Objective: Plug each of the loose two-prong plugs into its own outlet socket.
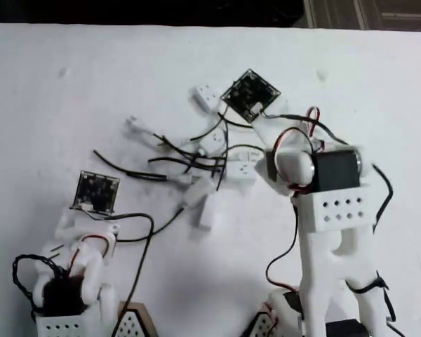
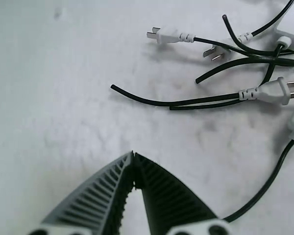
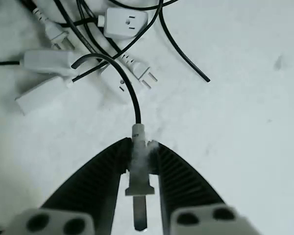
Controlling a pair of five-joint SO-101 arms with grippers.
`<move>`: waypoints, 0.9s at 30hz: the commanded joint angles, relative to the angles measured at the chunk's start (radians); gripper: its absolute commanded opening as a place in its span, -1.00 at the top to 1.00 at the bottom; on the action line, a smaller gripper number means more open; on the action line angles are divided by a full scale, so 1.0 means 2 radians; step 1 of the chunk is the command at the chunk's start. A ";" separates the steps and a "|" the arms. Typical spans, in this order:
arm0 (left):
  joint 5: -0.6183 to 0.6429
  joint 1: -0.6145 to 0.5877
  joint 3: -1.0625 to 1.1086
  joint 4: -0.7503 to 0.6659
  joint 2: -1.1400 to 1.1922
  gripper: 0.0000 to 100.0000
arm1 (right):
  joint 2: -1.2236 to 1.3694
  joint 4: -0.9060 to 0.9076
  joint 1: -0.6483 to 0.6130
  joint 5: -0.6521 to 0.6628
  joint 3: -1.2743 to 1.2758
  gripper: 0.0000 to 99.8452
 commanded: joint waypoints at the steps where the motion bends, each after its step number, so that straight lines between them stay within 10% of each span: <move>1: -0.006 0.000 -0.002 -0.010 -0.001 0.95 | -0.012 -0.101 0.011 -0.034 0.068 0.97; 10: -0.006 0.000 -0.002 -0.010 -0.001 0.95 | -0.012 -0.364 0.042 -0.038 0.335 0.97; 27: -0.006 0.000 -0.001 -0.010 -0.001 0.95 | -0.011 -0.313 0.037 0.063 0.403 0.97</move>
